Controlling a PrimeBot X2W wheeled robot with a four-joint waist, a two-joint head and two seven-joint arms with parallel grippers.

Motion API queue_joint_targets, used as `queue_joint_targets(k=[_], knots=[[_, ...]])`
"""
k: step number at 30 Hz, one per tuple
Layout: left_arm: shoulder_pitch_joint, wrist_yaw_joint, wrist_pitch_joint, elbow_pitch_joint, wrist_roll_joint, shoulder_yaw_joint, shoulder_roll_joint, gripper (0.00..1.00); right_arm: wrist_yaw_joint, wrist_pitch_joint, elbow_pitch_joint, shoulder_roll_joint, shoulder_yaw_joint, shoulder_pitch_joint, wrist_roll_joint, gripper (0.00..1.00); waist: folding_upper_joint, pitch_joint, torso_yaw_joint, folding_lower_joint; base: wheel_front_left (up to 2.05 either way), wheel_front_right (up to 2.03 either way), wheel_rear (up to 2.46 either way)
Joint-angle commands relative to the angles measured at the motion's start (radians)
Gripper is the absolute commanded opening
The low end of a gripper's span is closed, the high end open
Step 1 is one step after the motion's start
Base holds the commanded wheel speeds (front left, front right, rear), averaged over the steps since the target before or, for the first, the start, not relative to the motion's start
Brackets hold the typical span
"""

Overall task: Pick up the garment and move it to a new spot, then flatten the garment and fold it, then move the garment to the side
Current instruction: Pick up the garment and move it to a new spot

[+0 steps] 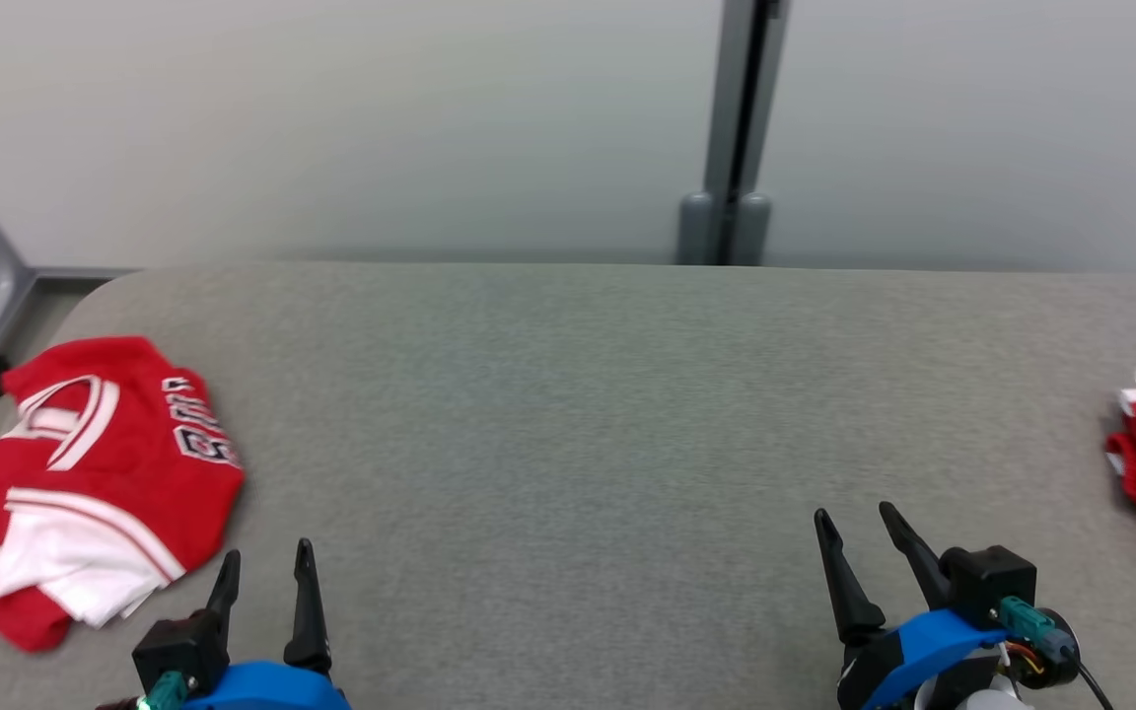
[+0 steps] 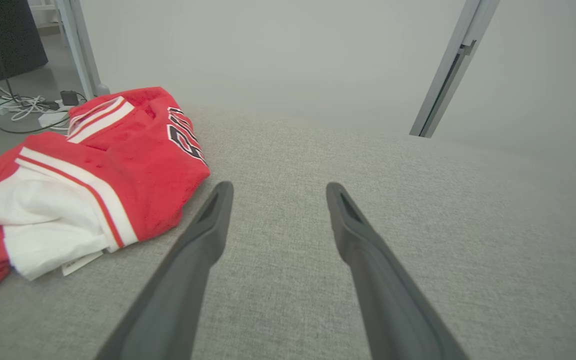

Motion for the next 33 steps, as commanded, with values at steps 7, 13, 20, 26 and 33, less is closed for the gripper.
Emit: queue_joint_targets(k=[7, 13, 20, 26, 33], knots=[[-0.024, 0.028, -0.002, 0.008, -0.053, 0.015, -0.003, 1.00, 0.000, 0.000, -0.011, 0.001, 0.022, -0.021, 0.002, 1.00, 0.0000, 0.068, 0.198, 0.0001, 0.00, 0.00, 0.00], [0.009, 0.054, -0.002, 0.009, -0.094, 0.045, -0.003, 1.00, 0.000, 0.000, -0.003, 0.000, 0.062, -0.040, 0.011, 1.00, 0.0000, 0.086, 0.323, 0.0001, 0.00, 0.00, 0.00], [0.009, 0.047, -0.002, 0.023, -0.115, 0.077, -0.004, 1.00, 0.000, 0.000, 0.006, -0.001, 0.092, -0.057, 0.005, 1.00, 0.0000, 0.107, 0.355, 0.0001, 0.00, 0.00, 0.00], [-0.098, 0.020, -0.002, 0.070, -0.103, 0.105, -0.001, 1.00, 0.000, 0.000, -0.008, -0.026, 0.105, -0.085, -0.003, 1.00, 0.0000, 0.168, 0.325, 0.0001, 0.00, 0.00, 0.00], [-0.336, -0.027, -0.002, 0.201, -0.114, 0.136, 0.066, 1.00, 0.000, 0.000, -0.070, -0.083, 0.153, -0.161, 0.010, 1.00, 0.0000, 0.303, 0.262, 0.0001, 0.00, 0.00, 0.00]])
